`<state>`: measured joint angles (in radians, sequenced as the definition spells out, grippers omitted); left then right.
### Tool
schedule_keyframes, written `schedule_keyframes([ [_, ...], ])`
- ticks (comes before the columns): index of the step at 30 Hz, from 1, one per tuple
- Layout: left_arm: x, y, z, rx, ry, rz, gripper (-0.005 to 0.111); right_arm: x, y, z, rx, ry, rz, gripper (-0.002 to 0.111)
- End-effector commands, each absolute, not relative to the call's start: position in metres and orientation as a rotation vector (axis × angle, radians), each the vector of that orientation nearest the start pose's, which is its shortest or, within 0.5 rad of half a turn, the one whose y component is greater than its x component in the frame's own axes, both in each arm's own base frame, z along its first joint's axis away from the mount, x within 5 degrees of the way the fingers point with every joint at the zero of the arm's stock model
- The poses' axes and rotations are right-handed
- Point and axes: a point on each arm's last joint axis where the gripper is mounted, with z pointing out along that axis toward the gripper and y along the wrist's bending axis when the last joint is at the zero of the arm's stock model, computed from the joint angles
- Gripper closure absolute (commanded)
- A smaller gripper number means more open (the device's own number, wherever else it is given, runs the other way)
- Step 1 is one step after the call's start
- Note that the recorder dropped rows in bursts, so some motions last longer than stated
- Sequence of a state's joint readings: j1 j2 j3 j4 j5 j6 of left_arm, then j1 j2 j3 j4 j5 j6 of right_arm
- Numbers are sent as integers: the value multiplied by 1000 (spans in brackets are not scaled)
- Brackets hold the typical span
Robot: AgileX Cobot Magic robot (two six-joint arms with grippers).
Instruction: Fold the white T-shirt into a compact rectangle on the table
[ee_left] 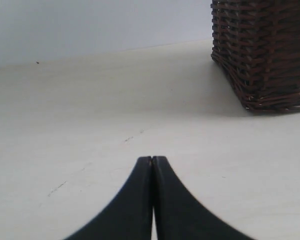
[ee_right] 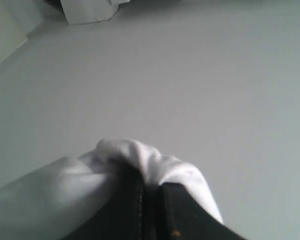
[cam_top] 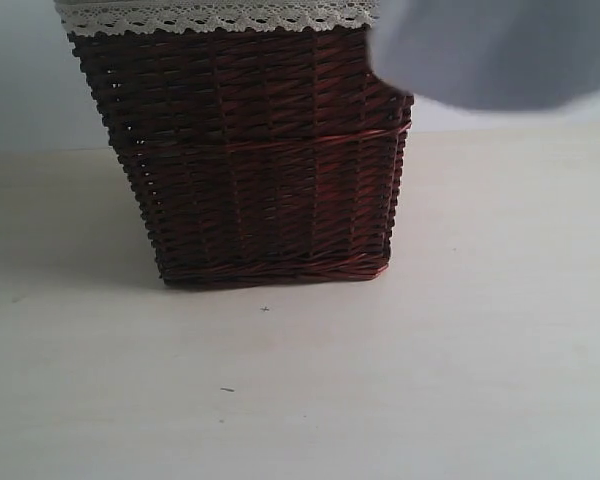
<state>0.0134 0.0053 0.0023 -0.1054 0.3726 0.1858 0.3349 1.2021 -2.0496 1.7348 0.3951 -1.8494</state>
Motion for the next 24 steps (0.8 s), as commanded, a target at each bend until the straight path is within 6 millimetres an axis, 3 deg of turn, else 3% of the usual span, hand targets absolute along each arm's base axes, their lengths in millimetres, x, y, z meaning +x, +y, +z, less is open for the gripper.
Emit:
schedule_keyframes([
  [1,53,-3,181,94,1841,28,107,88,69,688,-494,462,406,108],
  [5,53,-3,181,94,1841,28,107,108,87,671,-641,630,479,108],
  [11,53,-3,181,94,1841,28,107,137,121,626,-1001,945,705,108],
  [16,53,-3,181,94,1841,28,107,147,142,595,-1258,1037,861,108],
  [24,53,-3,181,94,1841,28,107,157,196,531,-1443,1018,1114,108],
])
